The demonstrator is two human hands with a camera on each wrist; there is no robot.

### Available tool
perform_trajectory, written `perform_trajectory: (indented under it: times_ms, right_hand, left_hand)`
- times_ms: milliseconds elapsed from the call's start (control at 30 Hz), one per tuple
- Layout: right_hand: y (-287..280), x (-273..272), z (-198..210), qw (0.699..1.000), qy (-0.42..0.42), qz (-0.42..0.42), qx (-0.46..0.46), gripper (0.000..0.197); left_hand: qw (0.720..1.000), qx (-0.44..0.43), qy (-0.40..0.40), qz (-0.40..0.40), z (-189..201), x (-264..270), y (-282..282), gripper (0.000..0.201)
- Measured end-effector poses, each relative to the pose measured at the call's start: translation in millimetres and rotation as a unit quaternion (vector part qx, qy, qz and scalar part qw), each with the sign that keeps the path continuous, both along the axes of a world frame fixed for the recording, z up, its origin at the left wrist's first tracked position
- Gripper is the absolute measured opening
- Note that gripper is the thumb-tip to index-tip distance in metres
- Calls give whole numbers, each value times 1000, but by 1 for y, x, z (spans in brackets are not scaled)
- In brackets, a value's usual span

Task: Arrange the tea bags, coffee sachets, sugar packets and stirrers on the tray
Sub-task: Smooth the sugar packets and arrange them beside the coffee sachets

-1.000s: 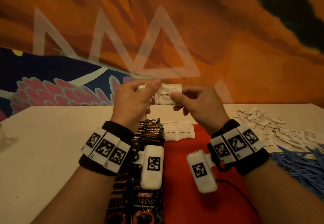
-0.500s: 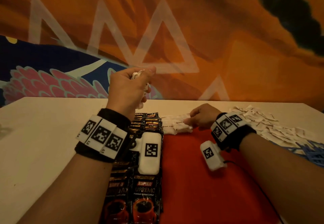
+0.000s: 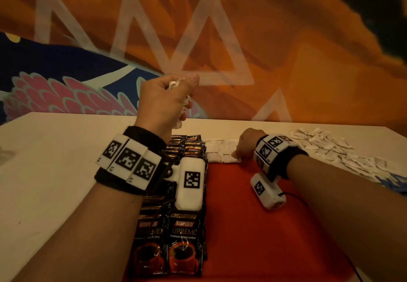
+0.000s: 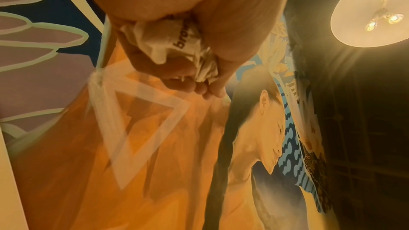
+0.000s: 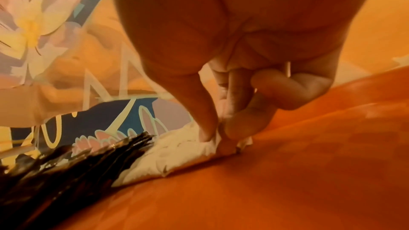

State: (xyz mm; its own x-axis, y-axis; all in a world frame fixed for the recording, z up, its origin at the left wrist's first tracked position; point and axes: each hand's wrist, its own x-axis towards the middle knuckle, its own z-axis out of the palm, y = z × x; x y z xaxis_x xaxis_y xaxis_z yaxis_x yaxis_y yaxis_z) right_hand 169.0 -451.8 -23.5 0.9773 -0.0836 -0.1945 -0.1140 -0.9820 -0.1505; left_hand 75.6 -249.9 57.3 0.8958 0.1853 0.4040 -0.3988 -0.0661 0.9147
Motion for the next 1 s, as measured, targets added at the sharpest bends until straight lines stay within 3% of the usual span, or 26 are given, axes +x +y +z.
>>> perform_trajectory:
  times_ms: [367,533,633,833,1000]
  right_hand:
    - [-3,-6,4,1000,-14,-3,-4,38]
    - [5,-19,12,983,-128,114,59,25]
    - [16,-22,11,981,-81,172,21,23]
    - [20,-22,10,979,-32,196,-35,38]
    - [10,-27,25,977,-80,194,34,29]
  left_hand:
    - [1000,-1,0,0,0,0,0,22]
    - [1000,-6,-4,0,0,1,1,19]
    - [1000,1,-3,-1,-1,0,1,18]
    - [1000,-6,3,-4,0,0,1,19]
    - [1000,-16,0,-13,-1,0,2,20]
